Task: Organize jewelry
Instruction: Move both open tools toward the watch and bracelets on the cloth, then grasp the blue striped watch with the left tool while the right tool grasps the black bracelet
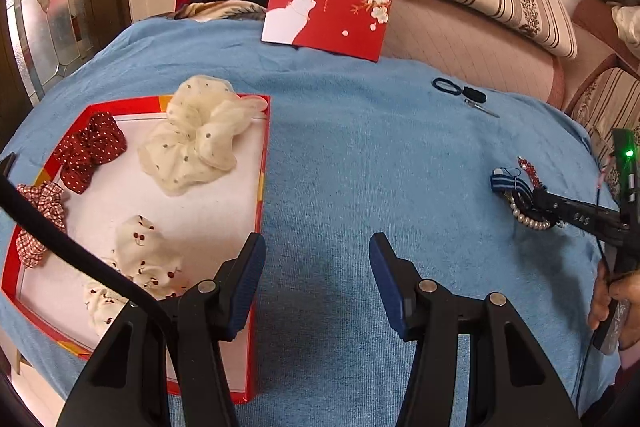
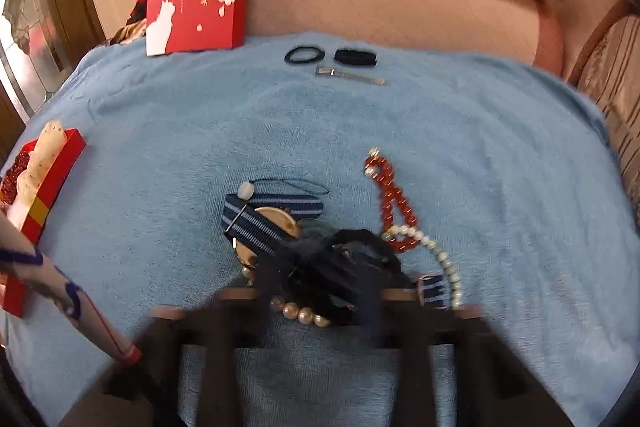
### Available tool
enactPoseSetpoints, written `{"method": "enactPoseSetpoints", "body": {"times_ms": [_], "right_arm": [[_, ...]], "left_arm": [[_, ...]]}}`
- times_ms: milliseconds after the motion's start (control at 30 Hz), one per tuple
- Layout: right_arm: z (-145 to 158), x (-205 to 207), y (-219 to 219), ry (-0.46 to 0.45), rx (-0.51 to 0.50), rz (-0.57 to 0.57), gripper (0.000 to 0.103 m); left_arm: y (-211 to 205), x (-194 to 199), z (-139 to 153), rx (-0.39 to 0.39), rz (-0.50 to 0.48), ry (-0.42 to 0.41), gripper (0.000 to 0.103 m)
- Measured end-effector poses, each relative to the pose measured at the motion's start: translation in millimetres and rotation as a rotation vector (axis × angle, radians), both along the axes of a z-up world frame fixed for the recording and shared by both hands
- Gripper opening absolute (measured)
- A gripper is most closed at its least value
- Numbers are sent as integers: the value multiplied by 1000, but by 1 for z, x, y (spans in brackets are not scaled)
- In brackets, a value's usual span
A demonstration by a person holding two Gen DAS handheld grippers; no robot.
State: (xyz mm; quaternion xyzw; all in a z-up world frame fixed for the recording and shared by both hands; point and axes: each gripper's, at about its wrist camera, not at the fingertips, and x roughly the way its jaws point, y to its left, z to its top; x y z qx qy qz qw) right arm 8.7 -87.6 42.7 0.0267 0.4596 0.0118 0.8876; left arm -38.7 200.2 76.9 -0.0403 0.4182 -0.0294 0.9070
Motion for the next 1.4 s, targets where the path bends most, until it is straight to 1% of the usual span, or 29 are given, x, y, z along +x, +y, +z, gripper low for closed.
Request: {"method": "enactPoseSetpoints", "body": {"times_ms": [33, 100, 200, 267, 333, 400, 433, 500, 533, 600, 633, 700, 733, 767, 833, 867, 967, 1100, 1167, 1233, 1300, 1367, 1400], "right_arm": [[1, -3, -1, 0, 25, -10, 9], [5, -12, -5, 3, 101, -19, 8], [15, -40, -3, 8, 266, 5, 6], [21, -65, 6, 23, 375, 54, 5], [22, -87, 21, 47, 432, 108, 5], [19, -111, 40, 82, 462, 171, 4], [17, -119, 48, 95, 469, 192, 4], [10, -136, 65, 126, 485, 225, 4], [7, -141, 71, 135, 488, 232, 4], [2, -151, 76, 147, 460, 240, 4], [2, -153, 74, 144, 451, 232, 6], [7, -155, 58, 123, 452, 194, 13], [12, -154, 50, 107, 446, 169, 23], [17, -154, 38, 84, 433, 135, 33], [26, -149, 12, 40, 409, 67, 39], [29, -146, 1, 25, 393, 34, 40], [30, -134, -29, 2, 359, -44, 41], [21, -123, -59, 2, 387, -107, 41], [19, -121, -64, 5, 398, -121, 41], [17, -120, -67, 16, 415, -123, 41], [15, -118, -68, 19, 412, -119, 41], [14, -118, -67, 18, 414, -123, 41], [13, -117, -69, 18, 422, -128, 41]], "left_arm": [[1, 1, -1, -2, 0, 4, 53], [5, 0, -1, -11, 3, 8, 53], [11, 0, 0, -25, 16, 12, 53], [15, 0, -2, -39, 23, 22, 53], [17, 1, -4, -51, 27, 37, 53], [16, 1, -6, -66, 22, 54, 53], [16, 0, -8, -75, 16, 65, 54], [12, -2, -8, -66, 17, 67, 55], [10, -2, -7, -63, 17, 69, 58], [8, -3, -4, -83, 13, 84, 60], [8, -3, -2, -105, 10, 95, 60], [5, -3, 2, -146, 0, 109, 60], [-1, -5, 7, -152, -13, 100, 60], [-8, -7, 12, -139, -26, 84, 60], [-27, -13, 19, -97, -60, 46, 60], [-40, -17, 21, -81, -91, 33, 60], [-81, -23, 18, -68, -212, 38, 61], [-140, -29, 7, -51, -371, 68, 61], [-160, -29, 2, -30, -413, 64, 61], [-173, -23, 0, -22, -414, 58, 61], [-177, -8, 0, -60, -397, 75, 61], [-178, 14, -4, -112, -368, 114, 61], [-181, 22, -7, -121, -365, 129, 61]]}}
